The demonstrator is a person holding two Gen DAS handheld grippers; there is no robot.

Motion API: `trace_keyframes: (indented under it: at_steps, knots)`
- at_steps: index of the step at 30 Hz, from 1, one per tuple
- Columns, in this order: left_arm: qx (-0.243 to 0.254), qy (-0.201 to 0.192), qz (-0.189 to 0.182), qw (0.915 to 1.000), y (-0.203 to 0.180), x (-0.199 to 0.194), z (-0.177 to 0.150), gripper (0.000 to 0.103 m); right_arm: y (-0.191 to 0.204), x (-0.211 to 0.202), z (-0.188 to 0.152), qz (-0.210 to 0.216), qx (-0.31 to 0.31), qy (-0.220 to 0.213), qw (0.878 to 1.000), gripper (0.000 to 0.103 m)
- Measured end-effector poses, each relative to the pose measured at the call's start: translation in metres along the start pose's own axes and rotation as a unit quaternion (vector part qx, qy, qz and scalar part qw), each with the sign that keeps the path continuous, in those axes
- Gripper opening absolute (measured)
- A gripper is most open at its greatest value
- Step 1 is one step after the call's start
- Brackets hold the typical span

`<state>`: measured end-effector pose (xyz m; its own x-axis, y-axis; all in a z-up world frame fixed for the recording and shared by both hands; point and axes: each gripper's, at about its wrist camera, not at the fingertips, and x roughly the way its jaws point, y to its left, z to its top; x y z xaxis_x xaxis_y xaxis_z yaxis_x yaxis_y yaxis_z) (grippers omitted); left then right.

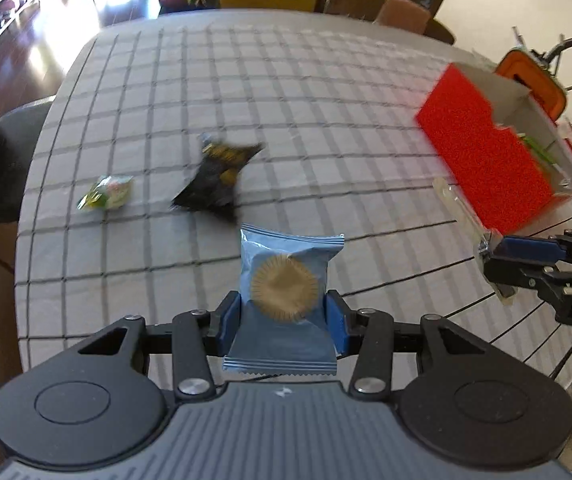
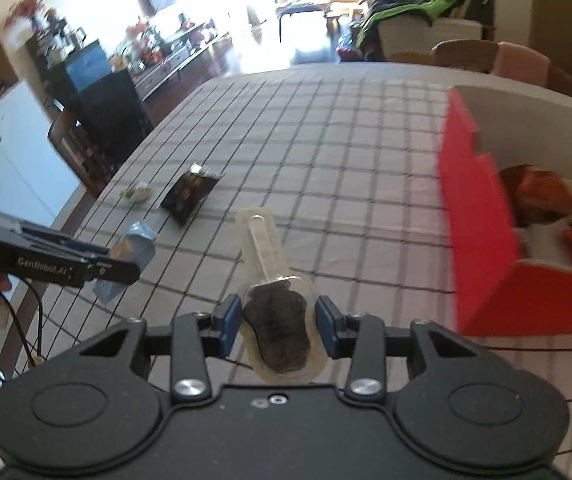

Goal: Organize snacks
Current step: 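Carry the blue packet and clear tray snack over the red box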

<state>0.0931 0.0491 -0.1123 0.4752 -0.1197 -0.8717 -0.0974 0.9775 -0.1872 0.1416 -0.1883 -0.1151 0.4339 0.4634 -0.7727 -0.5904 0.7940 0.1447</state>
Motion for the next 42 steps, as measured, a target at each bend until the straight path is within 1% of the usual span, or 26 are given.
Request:
trace_keyframes:
  at_steps: [6, 10, 19, 25, 31, 36, 42]
  knots:
    - [0.013, -0.027, -0.012, 0.9995, -0.054, -0.012, 0.026, 0.044, -0.044, -0.037, 0.014, -0.007, 0.021, -0.039, 0.999, 0.040]
    - [0.028, -0.049, -0.017, 0.9983, -0.094, -0.017, 0.044, 0.044, -0.077, -0.056, 0.021, -0.018, 0.029, -0.057, 0.998, 0.040]
    - [0.066, -0.067, -0.019, 0.9954, -0.182, -0.003, 0.079, 0.044, -0.152, -0.080, 0.032, -0.058, 0.039, -0.077, 0.995, 0.040]
    - [0.092, -0.074, -0.018, 0.9928, -0.233, 0.009, 0.099, 0.044, -0.193, -0.081, 0.034, -0.077, 0.050, -0.074, 0.993, 0.040]
    - [0.106, -0.063, -0.007, 0.9923, -0.267, 0.030, 0.115, 0.044, -0.224, -0.075, 0.037, -0.084, 0.052, -0.063, 0.993, 0.040]
    - [0.100, -0.041, 0.009, 0.9941, -0.287, 0.051, 0.123, 0.044, -0.246, -0.067, 0.046, -0.090, 0.058, -0.045, 0.993, 0.040]
    - [0.097, -0.011, 0.021, 0.9950, -0.307, 0.076, 0.130, 0.044, -0.258, -0.045, 0.063, -0.099, 0.046, -0.022, 0.994, 0.040]
